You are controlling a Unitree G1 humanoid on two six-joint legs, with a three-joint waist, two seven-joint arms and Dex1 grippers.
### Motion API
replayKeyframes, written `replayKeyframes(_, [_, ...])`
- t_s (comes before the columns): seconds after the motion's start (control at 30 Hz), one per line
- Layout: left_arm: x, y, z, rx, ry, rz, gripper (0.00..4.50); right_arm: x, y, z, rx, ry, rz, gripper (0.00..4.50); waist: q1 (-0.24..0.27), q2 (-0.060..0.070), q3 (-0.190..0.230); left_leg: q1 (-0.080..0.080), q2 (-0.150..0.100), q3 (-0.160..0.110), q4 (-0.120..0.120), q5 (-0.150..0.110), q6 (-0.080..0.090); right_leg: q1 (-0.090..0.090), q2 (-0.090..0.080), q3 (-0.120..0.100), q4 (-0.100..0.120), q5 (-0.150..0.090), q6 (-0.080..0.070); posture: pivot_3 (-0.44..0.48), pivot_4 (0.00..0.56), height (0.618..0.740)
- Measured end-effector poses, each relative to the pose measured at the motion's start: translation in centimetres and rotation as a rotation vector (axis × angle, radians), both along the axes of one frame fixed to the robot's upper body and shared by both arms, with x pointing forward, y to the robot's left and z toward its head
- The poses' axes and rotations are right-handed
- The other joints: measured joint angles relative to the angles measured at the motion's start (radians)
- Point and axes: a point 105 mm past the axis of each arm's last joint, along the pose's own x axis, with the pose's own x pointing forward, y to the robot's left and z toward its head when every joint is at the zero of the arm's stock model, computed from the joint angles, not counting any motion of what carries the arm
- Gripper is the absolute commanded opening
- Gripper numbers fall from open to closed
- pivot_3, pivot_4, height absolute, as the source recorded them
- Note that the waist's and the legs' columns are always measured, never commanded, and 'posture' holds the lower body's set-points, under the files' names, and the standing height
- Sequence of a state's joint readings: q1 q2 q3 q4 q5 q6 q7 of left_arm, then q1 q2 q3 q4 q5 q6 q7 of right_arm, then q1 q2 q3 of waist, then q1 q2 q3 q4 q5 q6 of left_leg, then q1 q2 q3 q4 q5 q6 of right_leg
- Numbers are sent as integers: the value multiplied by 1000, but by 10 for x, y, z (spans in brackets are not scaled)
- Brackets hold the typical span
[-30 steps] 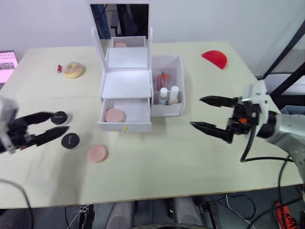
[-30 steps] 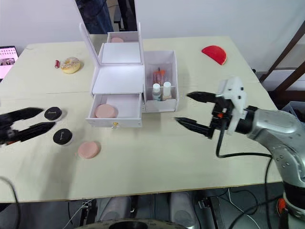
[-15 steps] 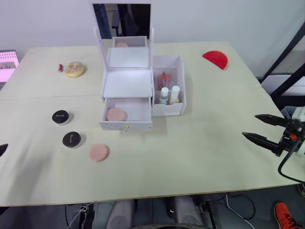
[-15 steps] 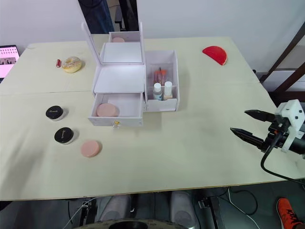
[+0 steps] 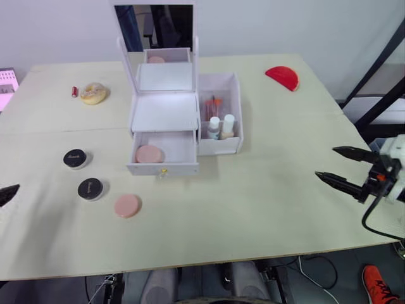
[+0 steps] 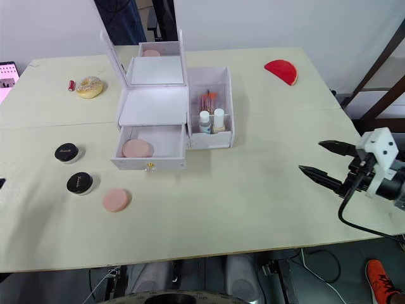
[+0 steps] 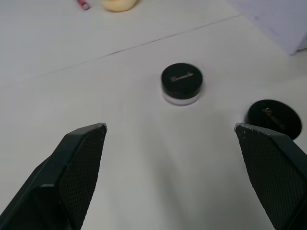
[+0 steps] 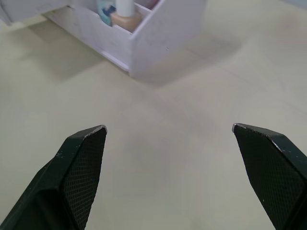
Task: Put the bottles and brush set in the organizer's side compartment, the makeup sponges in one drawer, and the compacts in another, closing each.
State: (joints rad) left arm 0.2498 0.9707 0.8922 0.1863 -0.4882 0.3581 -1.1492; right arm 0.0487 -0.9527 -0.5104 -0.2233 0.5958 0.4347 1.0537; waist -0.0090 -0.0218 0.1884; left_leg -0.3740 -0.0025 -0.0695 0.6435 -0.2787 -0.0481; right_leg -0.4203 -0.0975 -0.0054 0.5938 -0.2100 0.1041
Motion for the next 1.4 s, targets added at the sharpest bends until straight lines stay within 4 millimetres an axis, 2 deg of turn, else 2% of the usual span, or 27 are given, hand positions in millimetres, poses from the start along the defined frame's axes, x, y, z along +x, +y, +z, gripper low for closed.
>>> replayKeyframes(0.17, [8,-64,-9,-34,28,-202,4491,3,58,18,28,-35,189,4500,-8,0,0,0,3,3,2,0,0,0,0,1,0,1,-1,0,150,739])
replayKeyframes(0.3, [-8,-121,-41,-110,122,-323,4491,-3,101,21,50,-35,341,4500,-5,-1,0,0,2,5,1,-1,1,-2,1,2,1,3,-5,0,150,739])
replayKeyframes(0.43, [-17,-155,-48,-171,84,-288,4491,-5,118,26,49,-55,398,4500,5,-3,-1,-1,2,4,3,-2,2,-1,1,2,0,3,-5,0,150,739])
replayKeyframes(0.5, [-16,-170,-51,-180,41,-239,4491,-6,127,29,55,-69,425,4500,7,-4,-2,0,2,4,4,-2,2,1,1,2,0,3,-4,0,150,739])
replayKeyframes(0.6, [-11,-177,-60,-166,-28,-32,4491,-6,135,27,62,-51,440,4500,14,-7,-4,1,2,3,7,-2,2,2,3,2,1,1,-2,0,150,739])
replayKeyframes(0.73, [-14,-187,-71,-132,-23,96,4491,-5,141,30,69,-58,448,4500,18,-8,-5,1,2,3,7,-2,2,2,4,2,1,2,-2,0,150,739])
replayKeyframes(0.97, [-3,-204,-86,-108,13,110,4491,-5,147,29,79,-42,467,4500,22,-7,-5,0,2,2,7,-2,2,1,4,2,1,2,-3,0,150,739])
replayKeyframes(1.23, [14,-205,-100,-102,52,139,4491,-6,148,28,80,-34,460,4500,21,-7,-6,1,2,1,6,-2,2,1,5,2,2,4,-7,0,150,739])
replayKeyframes(1.4, [17,-208,-105,-104,99,137,4491,-8,148,27,76,-36,459,4500,21,-7,-6,0,2,1,6,-2,2,1,5,2,2,4,-7,0,150,739])
